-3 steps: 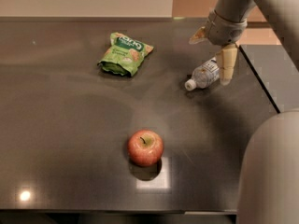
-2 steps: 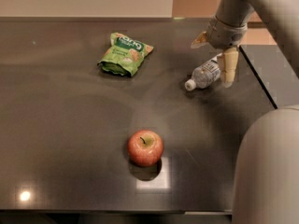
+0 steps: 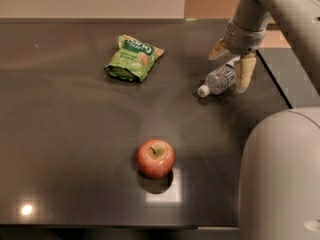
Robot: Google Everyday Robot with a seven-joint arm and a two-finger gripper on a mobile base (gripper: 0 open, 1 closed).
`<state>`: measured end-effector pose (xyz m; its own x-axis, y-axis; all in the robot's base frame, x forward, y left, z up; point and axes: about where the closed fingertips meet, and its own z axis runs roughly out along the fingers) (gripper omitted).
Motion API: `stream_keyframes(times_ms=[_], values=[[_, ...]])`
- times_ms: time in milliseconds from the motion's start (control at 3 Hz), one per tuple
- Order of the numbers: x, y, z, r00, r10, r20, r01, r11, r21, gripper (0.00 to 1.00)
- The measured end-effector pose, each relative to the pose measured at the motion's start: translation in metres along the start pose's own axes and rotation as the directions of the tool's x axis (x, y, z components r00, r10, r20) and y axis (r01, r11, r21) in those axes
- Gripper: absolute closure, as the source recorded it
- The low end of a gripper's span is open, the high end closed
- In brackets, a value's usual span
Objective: Move blue plastic bottle near apple
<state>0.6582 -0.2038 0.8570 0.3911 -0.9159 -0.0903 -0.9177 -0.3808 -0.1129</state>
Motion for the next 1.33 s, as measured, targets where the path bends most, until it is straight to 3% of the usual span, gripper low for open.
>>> stream_keyframes(times_ms=[667, 1000, 1333], values=[[0.005, 0.006, 0.005, 1.0, -0.002, -0.007, 0.002, 0.9998, -0.02, 0.65], [-0.009, 0.012, -0.004, 1.0, 0.026, -0.004, -0.026, 0.9996, -0.012, 0.88], [-0.043, 0.024, -0.021, 0.997, 0.074, 0.024, -0.074, 0.9972, -0.012, 1.0]])
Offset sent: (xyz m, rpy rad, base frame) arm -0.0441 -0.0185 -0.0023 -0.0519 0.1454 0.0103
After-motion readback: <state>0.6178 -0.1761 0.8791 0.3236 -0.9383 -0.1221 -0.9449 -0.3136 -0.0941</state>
